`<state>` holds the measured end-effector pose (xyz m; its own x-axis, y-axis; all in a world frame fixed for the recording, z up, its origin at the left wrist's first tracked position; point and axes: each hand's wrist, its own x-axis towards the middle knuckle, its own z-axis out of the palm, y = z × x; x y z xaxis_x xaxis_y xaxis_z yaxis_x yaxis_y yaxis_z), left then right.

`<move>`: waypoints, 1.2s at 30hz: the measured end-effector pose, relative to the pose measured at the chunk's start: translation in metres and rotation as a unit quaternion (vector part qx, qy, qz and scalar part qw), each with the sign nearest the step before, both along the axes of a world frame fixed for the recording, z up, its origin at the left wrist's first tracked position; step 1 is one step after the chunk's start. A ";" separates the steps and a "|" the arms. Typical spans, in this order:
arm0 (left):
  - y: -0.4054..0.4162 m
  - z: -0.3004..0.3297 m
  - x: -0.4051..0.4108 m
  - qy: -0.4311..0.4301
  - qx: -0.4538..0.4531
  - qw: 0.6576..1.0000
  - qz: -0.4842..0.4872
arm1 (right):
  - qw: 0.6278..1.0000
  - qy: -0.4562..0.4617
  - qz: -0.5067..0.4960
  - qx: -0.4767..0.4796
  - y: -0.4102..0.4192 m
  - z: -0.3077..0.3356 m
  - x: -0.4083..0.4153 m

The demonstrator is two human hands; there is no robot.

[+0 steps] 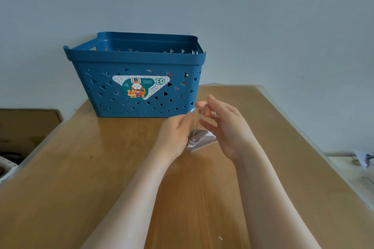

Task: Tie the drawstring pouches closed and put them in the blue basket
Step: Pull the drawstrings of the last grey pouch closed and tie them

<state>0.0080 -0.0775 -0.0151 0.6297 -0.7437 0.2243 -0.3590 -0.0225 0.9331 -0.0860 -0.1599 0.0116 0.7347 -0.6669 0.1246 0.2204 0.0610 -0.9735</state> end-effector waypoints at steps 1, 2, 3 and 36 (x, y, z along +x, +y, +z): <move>0.001 -0.001 -0.001 -0.017 0.011 1.000 -0.016 | 0.999 0.018 -0.007 -0.033 0.003 0.004 -0.001; 0.002 -0.002 -0.001 -0.030 0.017 0.999 -0.036 | 0.997 0.037 -0.011 -0.062 0.006 0.006 -0.001; 0.002 -0.002 -0.001 -0.050 0.029 0.997 -0.055 | 0.995 0.056 -0.010 -0.087 0.009 0.009 -0.002; 0.003 -0.002 0.007 0.027 0.010 0.998 -0.057 | 0.959 0.180 -0.064 -0.208 -0.005 -0.001 -0.007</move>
